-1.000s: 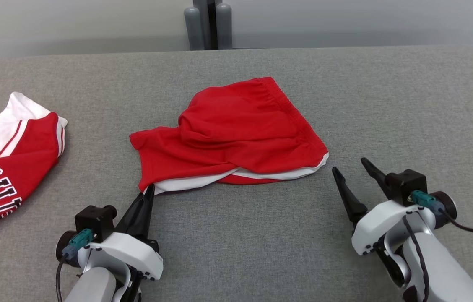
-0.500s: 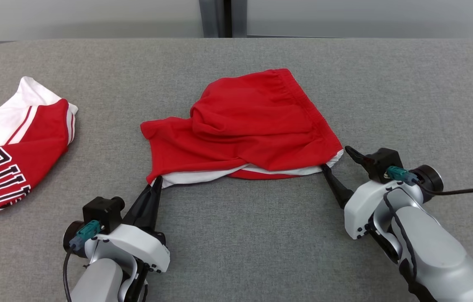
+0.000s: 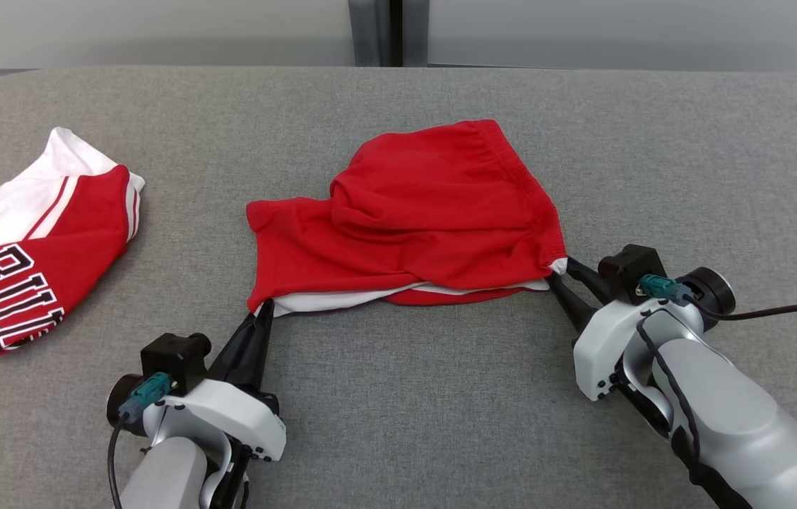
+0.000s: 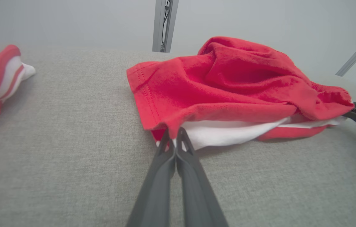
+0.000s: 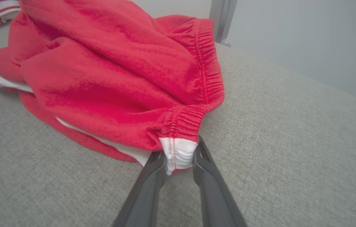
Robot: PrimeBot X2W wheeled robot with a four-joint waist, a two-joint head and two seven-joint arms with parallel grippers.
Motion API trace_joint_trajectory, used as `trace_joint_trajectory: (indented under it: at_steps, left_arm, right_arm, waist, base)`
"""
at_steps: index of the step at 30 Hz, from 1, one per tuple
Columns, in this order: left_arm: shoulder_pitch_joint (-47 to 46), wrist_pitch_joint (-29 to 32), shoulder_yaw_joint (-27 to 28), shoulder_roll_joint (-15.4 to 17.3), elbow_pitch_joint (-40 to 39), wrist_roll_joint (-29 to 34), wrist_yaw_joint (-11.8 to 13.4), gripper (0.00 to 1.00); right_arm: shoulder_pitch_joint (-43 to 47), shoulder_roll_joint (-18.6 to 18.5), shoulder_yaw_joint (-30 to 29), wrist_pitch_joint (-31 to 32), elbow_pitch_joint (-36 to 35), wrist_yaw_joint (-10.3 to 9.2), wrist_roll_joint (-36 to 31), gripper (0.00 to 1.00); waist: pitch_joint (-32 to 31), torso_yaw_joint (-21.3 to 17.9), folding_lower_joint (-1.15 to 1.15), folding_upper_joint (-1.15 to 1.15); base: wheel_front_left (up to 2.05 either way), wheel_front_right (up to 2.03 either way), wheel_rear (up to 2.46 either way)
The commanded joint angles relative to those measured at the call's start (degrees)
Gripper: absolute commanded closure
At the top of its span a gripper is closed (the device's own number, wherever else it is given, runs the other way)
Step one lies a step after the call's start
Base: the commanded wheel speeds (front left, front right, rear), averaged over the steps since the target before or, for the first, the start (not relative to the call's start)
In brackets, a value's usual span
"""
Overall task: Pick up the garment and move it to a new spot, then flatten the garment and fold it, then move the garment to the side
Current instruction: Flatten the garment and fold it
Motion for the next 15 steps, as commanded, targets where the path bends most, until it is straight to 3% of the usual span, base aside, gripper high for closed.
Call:
trace_joint_trajectory:
  at_steps: [1, 2, 3, 9, 15]
  left_arm:
    - [-0.06, -0.10, 0.39, 0.06, 0.10, 0.35, -0.25, 1.00]
    - [0.09, -0.10, 0.50, 0.07, 0.13, 0.35, -0.30, 1.00]
    - [0.25, -0.10, 0.65, 0.09, 0.10, 0.34, -0.33, 1.00]
    - [1.18, -0.10, 1.94, 0.24, -1.41, -0.03, -0.50, 1.00]
    - [1.57, -0.09, 3.47, -0.13, -6.97, -4.57, -1.09, 1.00]
  right_arm:
    - [-0.60, -0.40, 0.51, -0.61, 0.40, -0.01, 0.74, 0.78]
    - [-0.59, -0.48, 0.89, -0.73, 0.50, -0.01, 1.14, 0.95]
    - [-0.60, -0.56, 1.32, -0.85, 0.64, -0.01, 1.60, 1.00]
    - [-0.92, -0.73, 1.85, -1.76, -0.67, -0.01, 5.00, 1.00]
    - [-1.07, -1.98, 0.84, -2.12, -4.66, -0.01, 8.45, 1.00]
  waist:
    - [-0.20, -0.07, 0.00, 0.00]
    - [-0.33, -0.13, 0.00, 0.00]
    - [-0.46, -0.20, 0.00, 0.00]
    - [-1.66, -0.81, 0.00, 0.00]
    - [-4.28, -1.49, 0.00, 0.00]
  base:
    - [0.00, 0.00, 0.00]
    - [0.00, 0.00, 0.00]
    - [0.00, 0.00, 0.00]
    - [0.00, 0.00, 0.00]
    - [0.00, 0.00, 0.00]
